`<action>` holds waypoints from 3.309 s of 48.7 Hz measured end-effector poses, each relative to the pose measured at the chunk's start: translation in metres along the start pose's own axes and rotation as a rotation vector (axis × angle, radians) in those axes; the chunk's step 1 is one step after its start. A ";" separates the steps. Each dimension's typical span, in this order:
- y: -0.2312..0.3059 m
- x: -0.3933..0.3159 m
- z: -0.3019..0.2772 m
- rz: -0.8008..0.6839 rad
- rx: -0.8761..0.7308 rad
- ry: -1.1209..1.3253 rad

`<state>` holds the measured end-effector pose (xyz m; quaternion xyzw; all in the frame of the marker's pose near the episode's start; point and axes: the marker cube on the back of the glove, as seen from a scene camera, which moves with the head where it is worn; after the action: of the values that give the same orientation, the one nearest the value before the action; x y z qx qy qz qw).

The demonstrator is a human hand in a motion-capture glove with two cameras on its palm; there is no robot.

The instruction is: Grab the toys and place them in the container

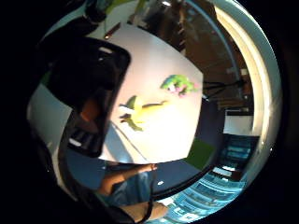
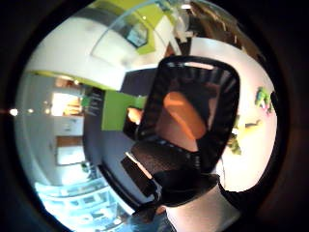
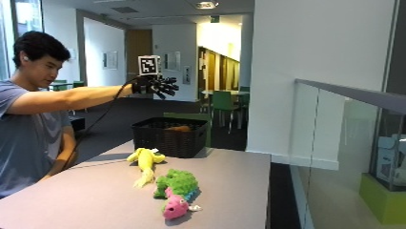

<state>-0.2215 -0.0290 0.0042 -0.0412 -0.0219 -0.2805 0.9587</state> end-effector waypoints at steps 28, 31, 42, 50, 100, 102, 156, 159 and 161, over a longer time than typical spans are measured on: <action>0.075 0.177 0.095 0.359 0.019 0.075; 0.079 0.187 0.120 0.344 0.012 0.080; 0.086 0.192 0.182 0.225 -0.051 0.023; 0.088 0.181 0.220 0.069 -0.127 0.051; 0.083 0.186 0.173 0.179 0.151 0.100; 0.076 0.181 0.149 0.236 0.179 0.079; -0.046 -0.008 -0.019 0.028 0.413 -0.034; -0.048 0.008 -0.021 0.118 0.407 -0.168; -0.049 0.007 -0.019 0.130 0.389 -0.190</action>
<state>-0.2417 -0.0756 -0.0107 0.1170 -0.1631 -0.2033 0.9583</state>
